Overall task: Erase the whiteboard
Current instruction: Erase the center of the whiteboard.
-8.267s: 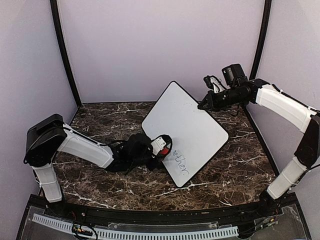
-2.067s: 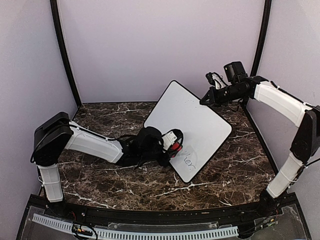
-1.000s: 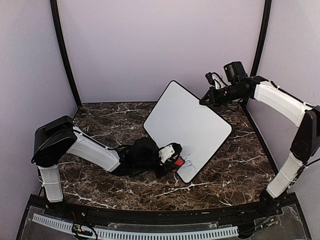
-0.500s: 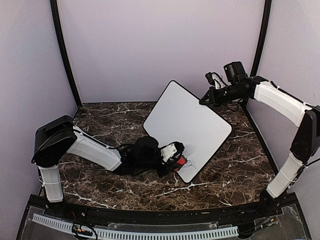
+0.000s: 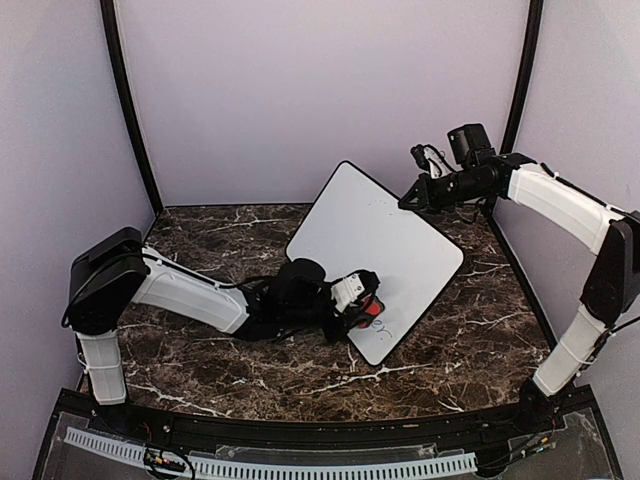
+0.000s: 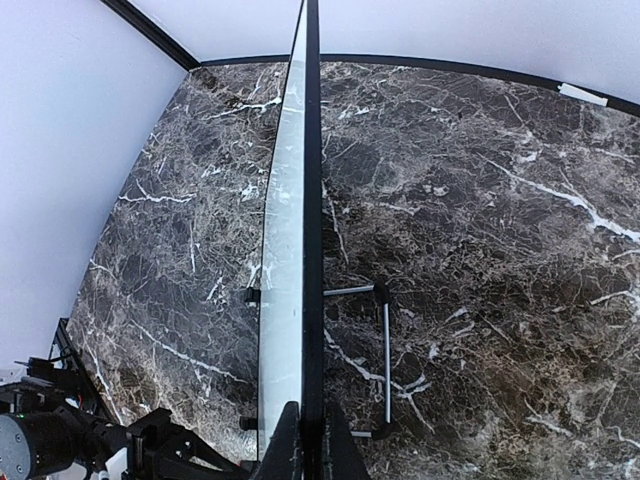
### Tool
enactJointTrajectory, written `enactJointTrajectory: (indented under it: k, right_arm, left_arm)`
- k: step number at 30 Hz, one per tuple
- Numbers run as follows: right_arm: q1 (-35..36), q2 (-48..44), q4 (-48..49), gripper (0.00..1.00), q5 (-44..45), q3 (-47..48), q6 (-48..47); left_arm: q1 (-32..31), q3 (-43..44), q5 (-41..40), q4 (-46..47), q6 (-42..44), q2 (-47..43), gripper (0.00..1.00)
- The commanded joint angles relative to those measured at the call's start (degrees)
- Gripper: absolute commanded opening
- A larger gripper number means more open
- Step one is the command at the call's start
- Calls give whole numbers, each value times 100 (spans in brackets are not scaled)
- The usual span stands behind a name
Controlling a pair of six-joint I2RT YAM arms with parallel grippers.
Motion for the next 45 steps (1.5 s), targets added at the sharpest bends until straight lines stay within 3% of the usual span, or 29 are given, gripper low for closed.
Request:
enactJointTrajectory:
  k: [1, 14, 21, 29, 45]
  right_arm:
    - [101, -59, -136, 0, -91, -164, 87]
    - [101, -70, -136, 0, -79, -157, 106]
    - [101, -94, -136, 0, -78, -183, 93]
    - [101, -105, -112, 0, -113, -200, 93]
    - [101, -80, -118, 0, -131, -177, 84]
  left_arm:
    - [121, 349, -41, 196, 120, -168, 0]
    - [138, 789, 103, 62, 152, -37, 0]
    - [155, 379, 614, 44, -61, -45, 0]
    - [308, 12, 663, 320, -319, 128, 0]
    - [627, 918, 494, 148, -193, 192, 0]
